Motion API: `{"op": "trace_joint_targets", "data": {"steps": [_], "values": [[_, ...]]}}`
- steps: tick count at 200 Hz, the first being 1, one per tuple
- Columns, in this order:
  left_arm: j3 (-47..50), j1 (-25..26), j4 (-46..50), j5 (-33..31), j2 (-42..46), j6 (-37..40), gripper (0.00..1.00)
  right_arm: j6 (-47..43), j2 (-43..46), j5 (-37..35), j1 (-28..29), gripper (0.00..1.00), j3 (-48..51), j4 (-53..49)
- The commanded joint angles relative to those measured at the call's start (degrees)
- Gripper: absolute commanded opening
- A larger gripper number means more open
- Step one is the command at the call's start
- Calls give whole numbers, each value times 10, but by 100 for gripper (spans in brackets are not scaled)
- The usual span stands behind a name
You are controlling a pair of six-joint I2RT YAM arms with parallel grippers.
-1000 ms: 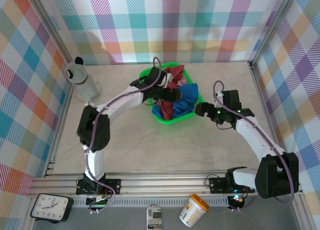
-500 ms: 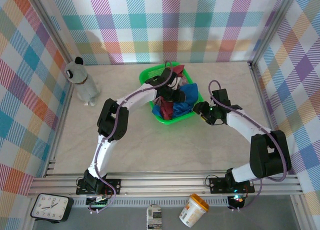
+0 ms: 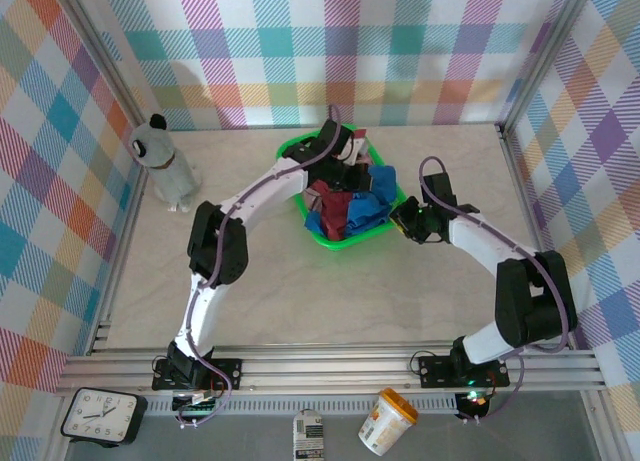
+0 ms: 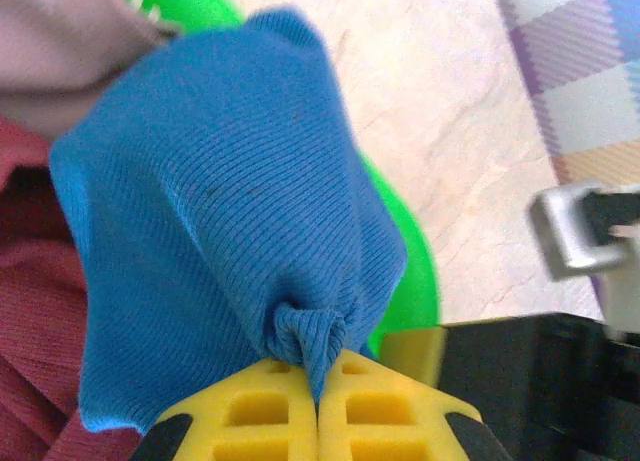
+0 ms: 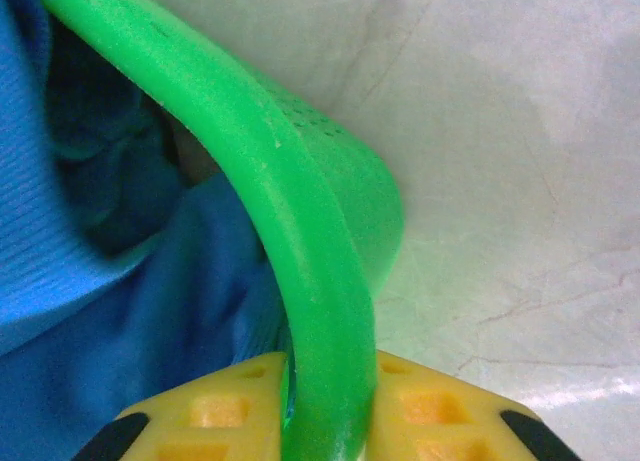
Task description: Fold and stack the tank tops
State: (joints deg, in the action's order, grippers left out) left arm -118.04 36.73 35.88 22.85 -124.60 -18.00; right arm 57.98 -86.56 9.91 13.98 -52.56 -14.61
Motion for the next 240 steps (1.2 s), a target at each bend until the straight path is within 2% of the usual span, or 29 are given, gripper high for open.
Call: {"op": "trace_joint_targets", "data": {"steps": [1, 29, 64, 94, 129, 165, 190, 215, 240], "values": [[-65, 3, 35, -25, 75, 19, 0, 12, -19, -17, 2, 17, -22, -10], [-106, 2, 80, -46, 123, 29, 0, -6, -35, -41, 1, 4, -49, -32], [-161, -17, 159, -56, 180, 38, 0, -55, -61, -61, -23, 0, -93, -57], [-177, -46, 205, -67, 248, 40, 0, -143, -94, -24, -69, 0, -145, -84], [-139, -85, 236, -76, 326, 35, 0, -249, -138, 18, -121, 0, -205, -125], [-66, -139, 224, -90, 395, 24, 0, -318, -165, 12, -150, 0, -264, -161], [-39, -160, 220, -87, 402, 18, 0, -338, -176, 25, -166, 0, -286, -171], [-12, -174, 239, -122, 410, 33, 0, -397, -199, 42, -183, 0, -316, -194], [88, -185, 208, -87, 435, 15, 0, -438, -246, 68, -202, 0, -369, -233]]}}
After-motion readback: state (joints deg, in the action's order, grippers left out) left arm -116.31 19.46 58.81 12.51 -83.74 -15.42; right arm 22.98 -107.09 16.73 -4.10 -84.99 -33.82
